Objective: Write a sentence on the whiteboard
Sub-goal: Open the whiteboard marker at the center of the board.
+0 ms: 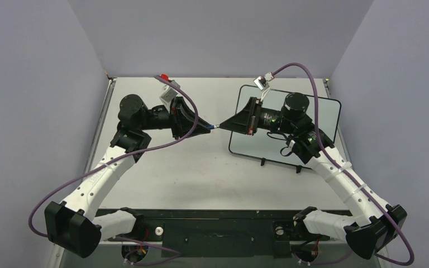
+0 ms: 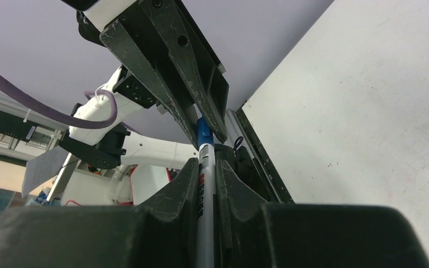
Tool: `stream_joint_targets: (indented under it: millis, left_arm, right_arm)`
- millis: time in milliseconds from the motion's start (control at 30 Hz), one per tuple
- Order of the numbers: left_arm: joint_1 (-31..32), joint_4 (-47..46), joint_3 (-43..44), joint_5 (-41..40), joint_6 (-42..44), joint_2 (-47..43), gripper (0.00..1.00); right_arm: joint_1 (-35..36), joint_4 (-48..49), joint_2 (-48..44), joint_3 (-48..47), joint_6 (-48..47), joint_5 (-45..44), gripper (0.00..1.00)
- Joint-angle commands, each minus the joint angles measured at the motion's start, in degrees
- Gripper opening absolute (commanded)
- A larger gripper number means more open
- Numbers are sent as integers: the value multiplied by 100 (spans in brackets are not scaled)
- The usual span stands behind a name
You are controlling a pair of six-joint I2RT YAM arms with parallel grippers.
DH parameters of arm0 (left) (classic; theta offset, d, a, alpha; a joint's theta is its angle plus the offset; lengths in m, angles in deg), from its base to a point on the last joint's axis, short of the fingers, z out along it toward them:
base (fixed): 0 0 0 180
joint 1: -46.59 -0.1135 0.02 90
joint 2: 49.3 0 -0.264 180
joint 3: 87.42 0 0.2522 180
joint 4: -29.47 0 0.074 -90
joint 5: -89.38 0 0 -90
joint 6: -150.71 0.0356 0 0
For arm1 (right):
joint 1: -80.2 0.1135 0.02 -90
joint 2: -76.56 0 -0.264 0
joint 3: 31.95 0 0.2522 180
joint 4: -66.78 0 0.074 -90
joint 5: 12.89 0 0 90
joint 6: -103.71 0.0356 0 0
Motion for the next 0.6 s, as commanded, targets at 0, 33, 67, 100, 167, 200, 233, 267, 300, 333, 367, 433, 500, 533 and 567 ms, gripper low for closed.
stream_joint_targets:
  millis: [0,33,67,100,167,200,233,267,300,333,367,433,500,533,567]
  left_arm:
    - [-226,-403,-52,-330,-109,-247,0]
    - [-315,-487,-117,-336,-177,-272,0]
    - [-396,-526,-230,-339,-204,-308,0]
    - [-441,-652,-303,-341,-295,-329,0]
    - [-577,-895,-528,-366,-467,-376,0]
    - [-662,-967,-653,-381,-507,-392,0]
    - [-701,-1046,-703,-389,-566,-397,0]
    - [-772,-1065,-785,-416,-579,-403,0]
    - [-804,-1090,-822,-428,-595,-403,0]
    - [-850,-1104,-894,-500,-602,-398,0]
    - [-865,-1075,-938,-580,-586,-401,0]
    - [-879,-817,-1034,-851,-412,-425,0]
    - [-881,-460,-1231,-1301,-212,-553,0]
    - [-878,-284,-1378,-1652,-108,-671,0]
    - [-879,70,-1457,-2094,70,-739,0]
  right_arm:
    - [-106,84,-108,35,-135,-176,0]
    - [-247,68,-153,64,-130,-179,0]
    - [-315,54,-174,80,-127,-179,0]
    - [-475,26,-221,113,-117,-164,0]
    - [-708,-15,-286,155,-94,-139,0]
    - [-769,-38,-311,169,-105,-124,0]
    - [-877,-52,-349,184,-111,-91,0]
    - [-920,-91,-364,201,-126,-82,0]
    - [-996,-113,-400,209,-139,-58,0]
    - [-1027,-157,-416,227,-171,-53,0]
    - [-1095,-186,-446,236,-188,-77,0]
    - [-1214,-283,-511,265,-259,-196,0]
    - [-1340,-376,-586,312,-330,-377,0]
    - [-1384,-510,-638,321,-429,-467,0]
    - [-1461,-591,-671,318,-497,-691,0]
